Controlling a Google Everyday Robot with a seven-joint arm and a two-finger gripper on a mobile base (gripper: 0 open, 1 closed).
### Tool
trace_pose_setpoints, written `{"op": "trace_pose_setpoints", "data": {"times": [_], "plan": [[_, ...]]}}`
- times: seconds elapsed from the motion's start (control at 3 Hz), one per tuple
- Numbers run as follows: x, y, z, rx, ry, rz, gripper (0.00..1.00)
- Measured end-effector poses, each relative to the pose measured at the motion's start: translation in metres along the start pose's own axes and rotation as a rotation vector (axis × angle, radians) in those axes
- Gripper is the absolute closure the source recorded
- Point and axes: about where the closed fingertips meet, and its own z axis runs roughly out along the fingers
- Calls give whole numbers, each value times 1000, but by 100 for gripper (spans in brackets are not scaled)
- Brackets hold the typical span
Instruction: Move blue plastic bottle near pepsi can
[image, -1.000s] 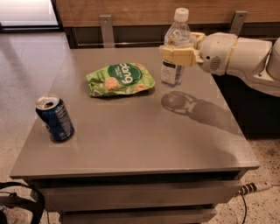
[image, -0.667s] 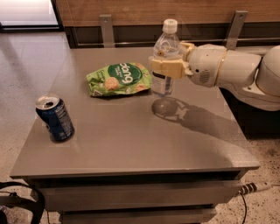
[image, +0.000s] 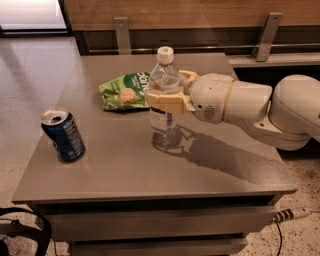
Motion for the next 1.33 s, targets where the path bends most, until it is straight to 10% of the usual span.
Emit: {"op": "trace_pose_setpoints", "data": {"times": [1.33], "plan": [[16, 94, 55, -107, 11, -12, 100]]}}
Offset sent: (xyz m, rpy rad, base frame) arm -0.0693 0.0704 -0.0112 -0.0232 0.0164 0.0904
